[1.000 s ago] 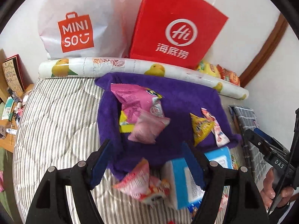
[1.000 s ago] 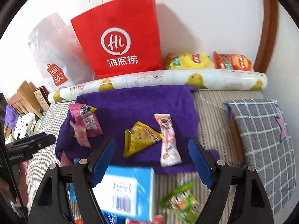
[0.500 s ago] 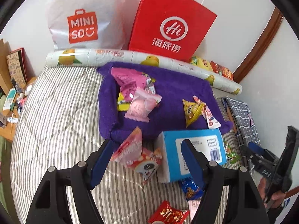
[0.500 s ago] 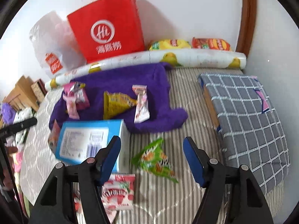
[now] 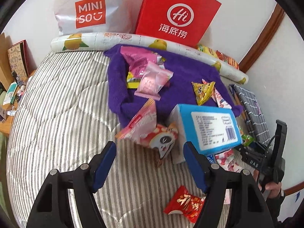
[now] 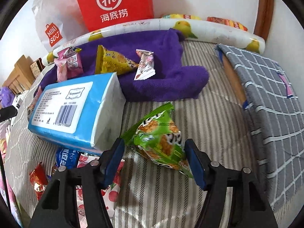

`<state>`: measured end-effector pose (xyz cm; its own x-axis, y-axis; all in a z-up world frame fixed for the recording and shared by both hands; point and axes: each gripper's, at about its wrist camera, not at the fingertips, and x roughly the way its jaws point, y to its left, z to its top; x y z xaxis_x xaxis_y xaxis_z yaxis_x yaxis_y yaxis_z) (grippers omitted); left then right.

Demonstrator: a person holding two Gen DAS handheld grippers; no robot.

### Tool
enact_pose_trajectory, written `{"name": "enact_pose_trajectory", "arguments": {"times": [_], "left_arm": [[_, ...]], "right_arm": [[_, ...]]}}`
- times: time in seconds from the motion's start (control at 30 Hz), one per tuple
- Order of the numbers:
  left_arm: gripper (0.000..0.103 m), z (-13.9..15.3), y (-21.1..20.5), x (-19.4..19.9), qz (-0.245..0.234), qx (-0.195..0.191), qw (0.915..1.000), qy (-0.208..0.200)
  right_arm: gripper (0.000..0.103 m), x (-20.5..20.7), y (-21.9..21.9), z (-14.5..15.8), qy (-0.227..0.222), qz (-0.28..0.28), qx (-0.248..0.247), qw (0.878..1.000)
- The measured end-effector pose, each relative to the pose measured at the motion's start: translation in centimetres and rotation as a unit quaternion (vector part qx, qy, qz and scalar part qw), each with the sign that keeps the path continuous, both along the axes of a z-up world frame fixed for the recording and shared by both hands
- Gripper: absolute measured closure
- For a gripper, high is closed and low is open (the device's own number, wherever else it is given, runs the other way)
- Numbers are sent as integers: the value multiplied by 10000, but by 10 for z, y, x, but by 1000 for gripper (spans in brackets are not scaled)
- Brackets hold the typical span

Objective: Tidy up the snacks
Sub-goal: 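Lower the right tool and grasp the green chip bag, then lower the left tool and grasp the red bag while the right tool holds the green bag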

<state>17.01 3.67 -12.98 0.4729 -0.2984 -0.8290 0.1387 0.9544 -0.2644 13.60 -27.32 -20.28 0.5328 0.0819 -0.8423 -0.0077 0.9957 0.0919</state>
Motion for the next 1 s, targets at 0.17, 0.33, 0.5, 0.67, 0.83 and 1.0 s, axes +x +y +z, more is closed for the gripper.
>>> {"name": "enact_pose_trajectory", "arguments": {"times": [0.17, 0.33, 0.5, 0.67, 0.83, 1.0], "left_arm": [[32, -4, 1, -6, -5, 17, 10000, 63], [31, -6, -3, -20, -46, 70, 9999, 105], [31, -14, -5, -42, -50, 53, 9998, 191], [31, -27, -8, -64, -70, 22, 9992, 386], [31, -39, -15, -83, -118, -19, 9987, 491], [32, -48, -25, -94, -167, -158, 9982, 562]], "right_arm": [[53, 1, 2, -4, -132, 63, -45, 9999], [54, -10, 0, 6, -220, -52, -29, 9997], [53, -38, 1, 23, -348, -149, -103, 9992], [53, -65, 4, 33, -447, -187, 6, 9988], [53, -84, 5, 22, -344, -267, 38, 9990], [53, -101, -5, 9, -254, -449, 75, 9986]]}}
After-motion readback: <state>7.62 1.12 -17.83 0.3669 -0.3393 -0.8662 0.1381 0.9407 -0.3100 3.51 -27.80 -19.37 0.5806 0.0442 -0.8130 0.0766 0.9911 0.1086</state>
